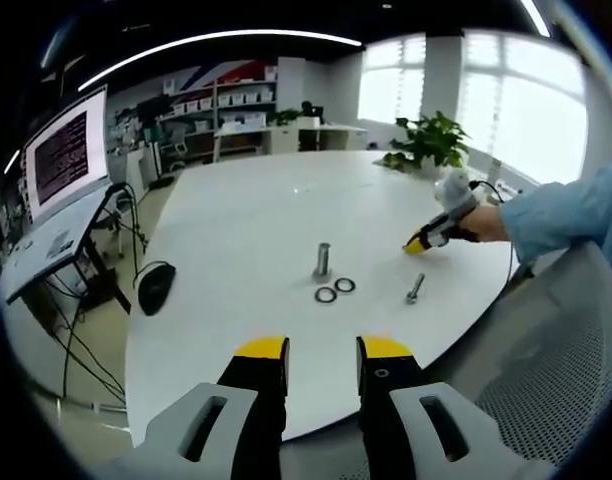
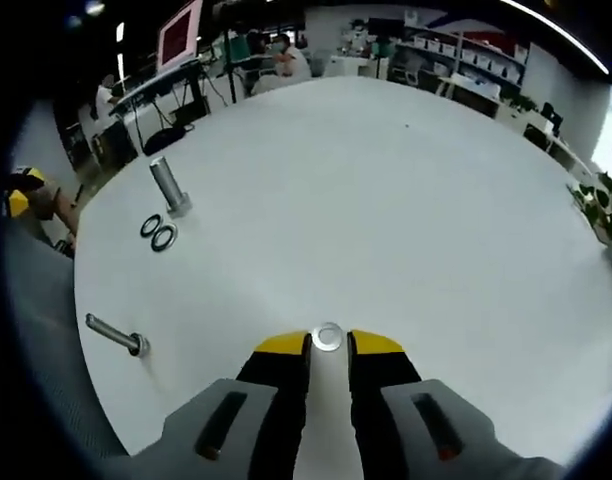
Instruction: Place the washer onto the threaded stud by aligning its center hole with the stud, sliding it down to the base, and recovering from edge contact or off-axis alignment until the washer reaches the visible bottom stop.
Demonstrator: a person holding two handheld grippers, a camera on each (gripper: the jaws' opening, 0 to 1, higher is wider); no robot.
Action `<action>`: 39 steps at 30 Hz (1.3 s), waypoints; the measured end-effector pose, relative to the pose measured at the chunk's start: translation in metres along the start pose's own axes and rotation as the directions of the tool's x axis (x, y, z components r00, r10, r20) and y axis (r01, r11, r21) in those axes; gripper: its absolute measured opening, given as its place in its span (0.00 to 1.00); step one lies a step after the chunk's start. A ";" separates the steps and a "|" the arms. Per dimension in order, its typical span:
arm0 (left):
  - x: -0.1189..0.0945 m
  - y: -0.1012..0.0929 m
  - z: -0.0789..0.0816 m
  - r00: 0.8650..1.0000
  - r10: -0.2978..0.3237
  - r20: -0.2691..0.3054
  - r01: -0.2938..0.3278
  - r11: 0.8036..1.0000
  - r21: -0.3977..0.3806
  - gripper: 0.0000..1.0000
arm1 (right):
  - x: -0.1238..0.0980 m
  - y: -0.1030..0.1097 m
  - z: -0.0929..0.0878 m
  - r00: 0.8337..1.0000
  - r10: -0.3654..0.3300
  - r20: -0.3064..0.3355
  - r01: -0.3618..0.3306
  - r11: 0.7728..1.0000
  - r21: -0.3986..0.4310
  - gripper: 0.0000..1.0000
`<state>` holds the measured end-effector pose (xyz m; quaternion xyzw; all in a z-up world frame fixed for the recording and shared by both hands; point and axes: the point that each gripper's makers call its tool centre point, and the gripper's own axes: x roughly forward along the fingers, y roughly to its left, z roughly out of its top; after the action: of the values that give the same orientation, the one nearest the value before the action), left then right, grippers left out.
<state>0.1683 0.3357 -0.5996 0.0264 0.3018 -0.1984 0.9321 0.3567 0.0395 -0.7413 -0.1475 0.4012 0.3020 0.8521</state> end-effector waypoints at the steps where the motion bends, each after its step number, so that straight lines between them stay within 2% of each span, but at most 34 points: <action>1: 0.000 0.000 0.000 1.000 0.000 0.000 0.000 1.000 0.001 0.25 | 0.001 -0.001 0.000 1.000 0.000 0.002 0.000 1.000 0.005 0.15; 11: 0.000 0.000 0.000 1.000 -0.004 0.001 0.004 1.000 0.004 0.25 | -0.006 0.003 -0.004 1.000 0.003 -0.008 -0.003 1.000 -0.010 0.14; 18: 0.000 0.000 0.001 1.000 -0.002 0.003 0.002 1.000 0.001 0.25 | -0.018 0.015 0.007 1.000 0.029 0.011 -0.028 0.998 -0.056 0.14; 21: 0.000 0.001 0.001 1.000 0.000 0.004 0.000 1.000 -0.003 0.25 | -0.022 0.022 0.012 0.999 0.045 0.012 -0.043 0.992 -0.115 0.14; 23: 0.000 0.000 0.001 1.000 0.000 0.006 0.000 1.000 -0.003 0.25 | -0.025 0.027 0.015 0.998 0.057 0.015 -0.055 0.991 -0.126 0.14; 28: 0.000 0.001 0.001 1.000 0.001 0.006 -0.001 1.000 -0.003 0.25 | -0.033 0.051 0.027 0.992 0.122 0.023 -0.117 0.980 -0.159 0.14; 30: 0.000 0.001 0.001 1.000 0.001 0.007 -0.001 1.000 -0.004 0.25 | -0.035 0.061 0.027 0.988 0.156 0.003 -0.153 0.974 -0.170 0.14; 32: 0.000 0.001 0.001 1.000 0.001 0.005 -0.001 1.000 -0.004 0.25 | -0.039 0.072 0.027 0.981 0.193 -0.012 -0.192 0.970 -0.147 0.14; 36: 0.000 0.001 0.001 1.000 0.000 0.005 0.000 1.000 -0.003 0.25 | -0.050 0.096 0.031 0.967 0.255 -0.009 -0.252 0.950 -0.183 0.14; 37: 0.000 0.001 0.001 1.000 0.000 0.004 0.000 1.000 -0.003 0.25 | -0.053 0.105 0.032 0.958 0.288 -0.009 -0.285 0.940 -0.188 0.14; 39: 0.000 0.000 0.001 1.000 -0.001 0.003 0.001 1.000 -0.002 0.25 | -0.058 0.115 0.034 0.950 0.312 -0.007 -0.307 0.930 -0.204 0.14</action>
<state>0.1688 0.3358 -0.5991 0.0249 0.3007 -0.1987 0.9325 0.2750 0.1219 -0.6760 -0.1643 0.3755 0.4737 0.7795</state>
